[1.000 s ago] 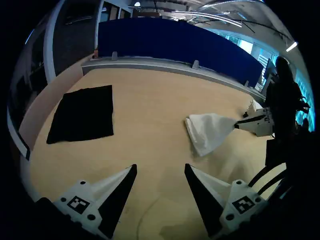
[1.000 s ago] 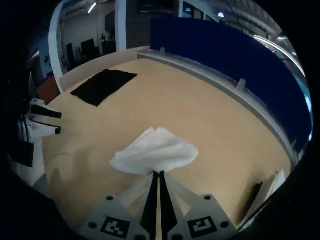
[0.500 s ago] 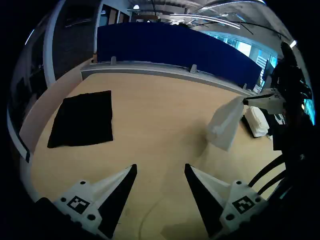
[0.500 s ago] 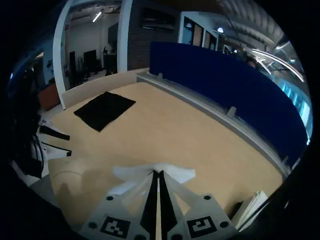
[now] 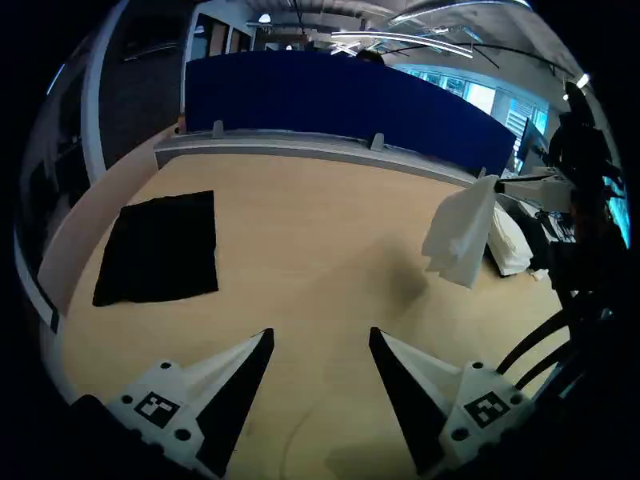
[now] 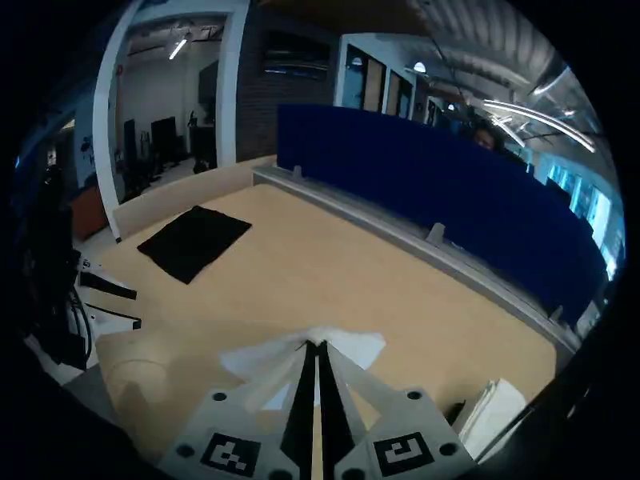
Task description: Fold towel
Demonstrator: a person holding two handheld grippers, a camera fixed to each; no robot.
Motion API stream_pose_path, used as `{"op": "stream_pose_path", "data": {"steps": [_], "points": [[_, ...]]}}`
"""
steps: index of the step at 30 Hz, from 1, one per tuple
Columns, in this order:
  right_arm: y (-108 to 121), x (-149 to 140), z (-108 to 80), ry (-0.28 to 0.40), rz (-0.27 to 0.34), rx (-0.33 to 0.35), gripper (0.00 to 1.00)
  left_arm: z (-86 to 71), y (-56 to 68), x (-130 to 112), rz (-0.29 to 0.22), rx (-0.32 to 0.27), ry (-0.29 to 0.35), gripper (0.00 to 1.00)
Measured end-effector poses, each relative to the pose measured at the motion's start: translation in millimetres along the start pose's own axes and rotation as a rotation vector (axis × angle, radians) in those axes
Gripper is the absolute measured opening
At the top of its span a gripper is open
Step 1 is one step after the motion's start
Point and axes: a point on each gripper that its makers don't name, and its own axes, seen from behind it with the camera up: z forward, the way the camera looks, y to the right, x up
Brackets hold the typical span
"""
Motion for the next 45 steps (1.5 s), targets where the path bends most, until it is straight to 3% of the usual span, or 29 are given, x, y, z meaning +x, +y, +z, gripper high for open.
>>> {"op": "stream_pose_path", "data": {"steps": [9, 17, 31, 45], "points": [[15.0, 5.6, -8.8, 0.02, 0.029, -0.029, 0.03, -3.7, 5.9, 2.1, 0.013, -0.009, 0.0, 0.88], [47.3, 16.2, -26.1, 0.043, 0.05, -0.074, 0.02, -4.4, 12.0, 3.1, 0.017, -0.022, 0.0, 0.88], [148.8, 28.8, -57.6, 0.074, 0.104, -0.2, 0.02, -1.3, 16.1, 2.6, 0.028, -0.022, -0.006, 0.88], [240.2, 36.0, -72.5, 0.07, 0.119, -0.3, 0.02, 1.5, 20.0, 3.3, 0.03, -0.015, -0.018, 0.88]]}}
